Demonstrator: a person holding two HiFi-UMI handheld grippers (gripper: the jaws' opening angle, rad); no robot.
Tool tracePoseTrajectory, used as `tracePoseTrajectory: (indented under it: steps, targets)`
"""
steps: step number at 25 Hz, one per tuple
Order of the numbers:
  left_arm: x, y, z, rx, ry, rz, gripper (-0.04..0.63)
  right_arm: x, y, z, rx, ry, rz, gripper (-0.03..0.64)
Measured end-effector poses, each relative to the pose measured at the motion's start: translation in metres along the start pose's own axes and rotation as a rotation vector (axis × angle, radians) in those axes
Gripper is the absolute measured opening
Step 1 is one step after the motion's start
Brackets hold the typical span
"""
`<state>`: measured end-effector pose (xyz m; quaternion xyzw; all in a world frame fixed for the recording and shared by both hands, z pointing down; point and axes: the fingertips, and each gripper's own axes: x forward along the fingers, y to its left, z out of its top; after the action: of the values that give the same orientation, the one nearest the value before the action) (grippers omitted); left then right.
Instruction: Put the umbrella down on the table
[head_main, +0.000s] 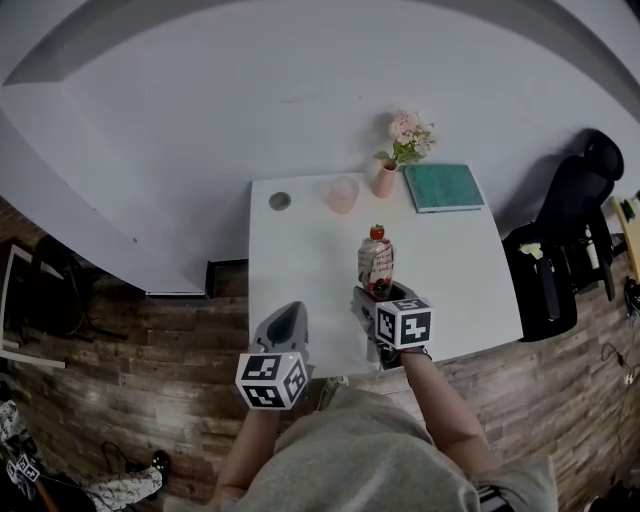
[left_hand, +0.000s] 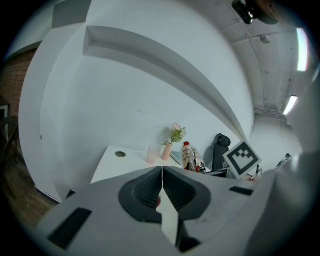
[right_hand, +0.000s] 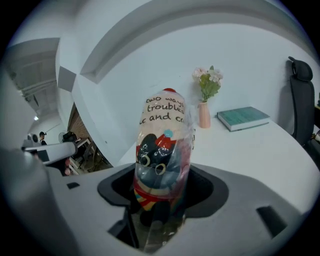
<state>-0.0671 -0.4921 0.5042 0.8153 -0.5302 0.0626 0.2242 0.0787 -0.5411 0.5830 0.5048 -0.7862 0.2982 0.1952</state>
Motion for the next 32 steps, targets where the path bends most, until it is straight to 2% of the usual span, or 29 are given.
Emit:
tracePoseTrajectory:
  steps: [10,21,27,32]
  targets:
    - [0.024,0.003,-0.006,-0.003,0.032,0.012,0.008,0.049,-0.023,-0.028,0.032,0.191,-0.017,0.272]
    - [0.035,0.002,-0.004,-0.007,0.028,0.022,0.008,0.082,-0.043,-0.055,0.085,0.33,-0.041,0.272]
    - [0.038,0.003,-0.001,-0.015,0.019,0.028,0.008,0.092,-0.051,-0.06,0.134,0.359,-0.046,0.272]
    - [0.035,0.004,-0.003,-0.012,0.018,0.034,0.008,0.094,-0.051,-0.062,0.106,0.352,-0.057,0.273]
